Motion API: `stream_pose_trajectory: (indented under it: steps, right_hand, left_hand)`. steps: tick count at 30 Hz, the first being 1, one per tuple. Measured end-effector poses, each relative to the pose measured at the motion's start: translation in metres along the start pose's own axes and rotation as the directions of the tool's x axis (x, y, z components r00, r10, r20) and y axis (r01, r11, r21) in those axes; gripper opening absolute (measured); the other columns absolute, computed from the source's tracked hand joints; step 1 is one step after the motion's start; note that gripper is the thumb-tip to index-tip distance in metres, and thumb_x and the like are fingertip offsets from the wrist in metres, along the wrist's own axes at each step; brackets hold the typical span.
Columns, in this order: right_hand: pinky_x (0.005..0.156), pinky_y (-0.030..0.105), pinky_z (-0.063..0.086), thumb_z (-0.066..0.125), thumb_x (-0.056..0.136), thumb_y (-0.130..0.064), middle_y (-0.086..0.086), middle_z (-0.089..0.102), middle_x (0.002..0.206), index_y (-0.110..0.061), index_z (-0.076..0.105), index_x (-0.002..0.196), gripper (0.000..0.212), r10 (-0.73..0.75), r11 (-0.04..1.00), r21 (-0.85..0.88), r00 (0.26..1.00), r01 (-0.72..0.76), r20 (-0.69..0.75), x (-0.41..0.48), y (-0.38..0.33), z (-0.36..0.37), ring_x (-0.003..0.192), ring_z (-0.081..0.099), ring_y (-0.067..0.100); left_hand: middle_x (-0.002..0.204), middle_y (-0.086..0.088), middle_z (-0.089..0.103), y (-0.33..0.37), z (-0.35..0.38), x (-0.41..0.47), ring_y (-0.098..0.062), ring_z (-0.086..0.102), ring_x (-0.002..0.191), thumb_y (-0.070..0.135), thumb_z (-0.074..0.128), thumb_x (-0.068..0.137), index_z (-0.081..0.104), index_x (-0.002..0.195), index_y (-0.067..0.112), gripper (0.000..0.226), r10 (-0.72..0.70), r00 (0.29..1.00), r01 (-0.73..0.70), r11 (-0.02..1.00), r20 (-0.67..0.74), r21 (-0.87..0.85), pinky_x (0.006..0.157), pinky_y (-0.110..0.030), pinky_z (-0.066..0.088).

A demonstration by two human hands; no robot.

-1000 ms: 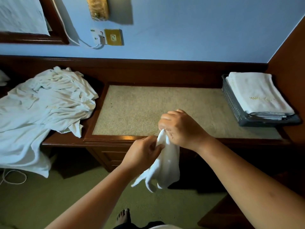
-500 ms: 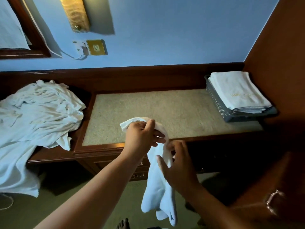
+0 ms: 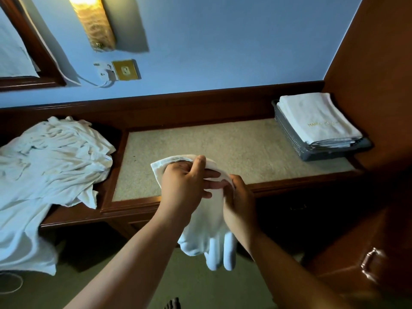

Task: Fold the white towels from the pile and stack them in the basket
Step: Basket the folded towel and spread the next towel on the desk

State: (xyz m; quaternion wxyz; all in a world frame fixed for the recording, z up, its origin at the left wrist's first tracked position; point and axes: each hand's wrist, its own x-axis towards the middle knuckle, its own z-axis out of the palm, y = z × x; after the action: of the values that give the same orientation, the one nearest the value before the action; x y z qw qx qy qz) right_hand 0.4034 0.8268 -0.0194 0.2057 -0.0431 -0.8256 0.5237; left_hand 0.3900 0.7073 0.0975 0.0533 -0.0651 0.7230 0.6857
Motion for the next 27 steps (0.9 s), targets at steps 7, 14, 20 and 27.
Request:
stream_pose_trajectory:
  steps: [7,14,20,27]
  right_hand:
    - [0.059,0.022,0.043,0.042,0.103,-0.032,-0.007,0.057,0.075,-0.016,0.058,0.104,0.023,-0.309,0.951,0.04,0.933,0.307,0.185,0.021,-0.021,-0.016,0.066,0.056,0.007]
    - [0.068,0.011,0.045,0.051,0.1,-0.023,-0.015,0.062,0.085,-0.024,0.058,0.105,0.008,-0.407,0.913,0.087,0.883,0.398,0.234,0.034,-0.056,-0.037,0.08,0.063,0.0]
    - [0.057,0.019,0.046,0.063,0.096,-0.034,-0.012,0.059,0.081,-0.031,0.047,0.107,0.02,-0.42,0.908,0.077,0.892,0.413,0.17,0.04,-0.053,-0.046,0.069,0.061,0.006]
    - [0.065,0.032,0.054,0.07,0.092,-0.021,0.003,0.058,0.099,-0.021,0.051,0.098,0.02,-0.573,0.816,-0.055,0.818,0.575,0.048,0.03,-0.021,-0.038,0.083,0.062,0.016]
  left_hand:
    - [0.085,0.0,0.067,0.006,-0.038,-0.018,-0.01,0.061,0.079,0.031,0.062,0.098,0.071,0.091,0.013,0.021,0.751,0.66,-0.621,0.54,0.009,0.568,0.069,-0.025,0.046]
    - [0.105,0.005,0.068,-0.007,-0.061,0.012,-0.018,0.067,0.086,0.034,0.048,0.101,0.064,0.121,0.021,0.028,0.549,0.665,-0.729,0.333,0.506,0.597,0.07,-0.039,0.055]
    - [0.077,0.007,0.065,0.002,-0.056,0.015,-0.013,0.061,0.064,0.037,0.047,0.101,0.066,0.103,0.021,0.025,0.616,0.646,-0.714,0.278,0.451,0.643,0.052,-0.037,0.051]
    - [0.074,0.013,0.062,0.026,-0.051,0.024,-0.006,0.059,0.064,0.044,0.042,0.101,0.068,0.094,0.026,0.032,0.497,0.593,-0.777,0.146,0.634,0.612,0.054,-0.033,0.052]
